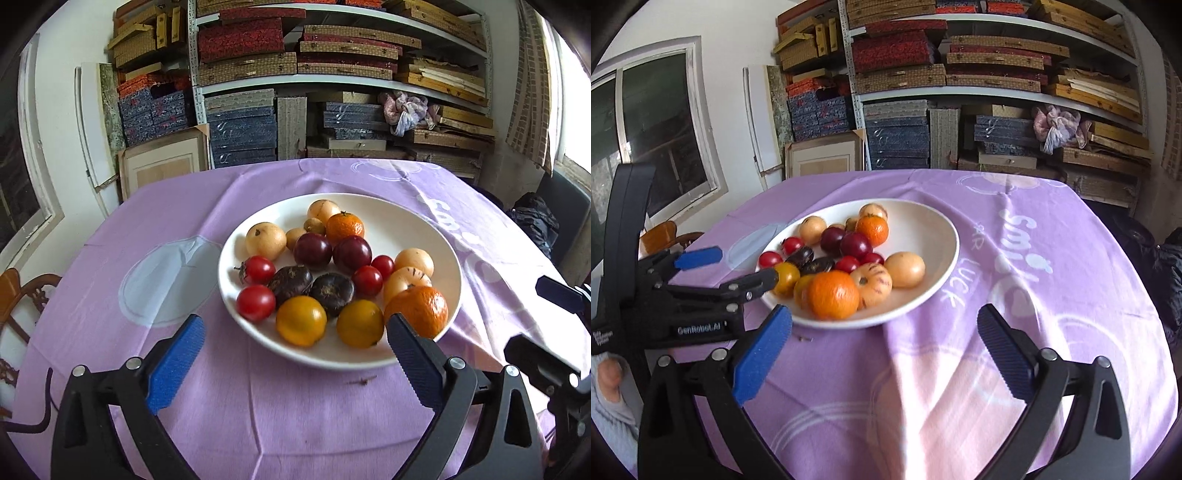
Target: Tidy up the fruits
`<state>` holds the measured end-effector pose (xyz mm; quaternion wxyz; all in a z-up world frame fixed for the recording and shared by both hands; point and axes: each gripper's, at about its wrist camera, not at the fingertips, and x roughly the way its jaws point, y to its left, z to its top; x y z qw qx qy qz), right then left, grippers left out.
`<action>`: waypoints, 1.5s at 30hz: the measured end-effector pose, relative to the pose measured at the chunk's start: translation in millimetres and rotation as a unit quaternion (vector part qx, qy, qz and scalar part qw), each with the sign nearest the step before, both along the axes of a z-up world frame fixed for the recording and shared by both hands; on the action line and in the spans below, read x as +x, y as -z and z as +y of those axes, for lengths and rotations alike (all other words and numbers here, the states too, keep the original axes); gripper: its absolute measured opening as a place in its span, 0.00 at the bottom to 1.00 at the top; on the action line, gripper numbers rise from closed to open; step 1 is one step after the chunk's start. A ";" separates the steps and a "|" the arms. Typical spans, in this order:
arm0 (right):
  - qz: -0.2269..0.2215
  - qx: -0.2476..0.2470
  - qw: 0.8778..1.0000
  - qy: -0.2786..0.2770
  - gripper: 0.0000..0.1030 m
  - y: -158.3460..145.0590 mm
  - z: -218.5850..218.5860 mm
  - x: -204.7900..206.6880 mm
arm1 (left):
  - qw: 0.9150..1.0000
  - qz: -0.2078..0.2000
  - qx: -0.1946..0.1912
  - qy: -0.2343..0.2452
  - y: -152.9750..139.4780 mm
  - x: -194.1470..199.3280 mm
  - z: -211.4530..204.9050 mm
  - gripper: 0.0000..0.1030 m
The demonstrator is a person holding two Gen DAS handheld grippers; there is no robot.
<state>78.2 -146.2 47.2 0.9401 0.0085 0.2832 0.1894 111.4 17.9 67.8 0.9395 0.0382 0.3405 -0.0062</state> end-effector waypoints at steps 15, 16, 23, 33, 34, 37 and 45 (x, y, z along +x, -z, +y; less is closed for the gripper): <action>-0.016 0.006 1.000 -0.004 0.96 -0.1 -15.4 -39.0 | 0.999 0.009 -0.044 -0.013 -13.0 -29.0 10.4 0.97; -0.018 0.005 1.000 -0.002 0.96 -0.5 -15.7 -40.5 | 0.999 0.002 -0.048 -0.013 -14.0 -31.2 11.0 0.97; -0.028 -0.008 1.000 -0.002 0.96 -0.8 -13.4 -49.2 | 0.999 -0.043 -0.030 -0.002 -23.7 -46.7 2.2 0.97; -0.024 -0.009 1.000 0.001 0.96 1.5 -14.6 -48.8 | 0.997 -0.068 0.028 0.006 -22.5 -56.0 -18.0 0.97; -0.025 -0.009 1.000 0.001 0.96 1.4 -14.7 -48.8 | 0.997 -0.073 0.032 0.001 -21.7 -57.9 -18.6 0.97; -0.025 -0.008 1.000 0.001 0.96 1.3 -15.0 -48.7 | 0.997 -0.073 0.024 0.009 -19.0 -59.8 -20.2 0.97; -0.025 -0.006 1.000 0.004 0.96 1.4 -17.6 -47.3 | 0.997 -0.067 0.017 0.031 -17.7 -59.2 -24.4 0.97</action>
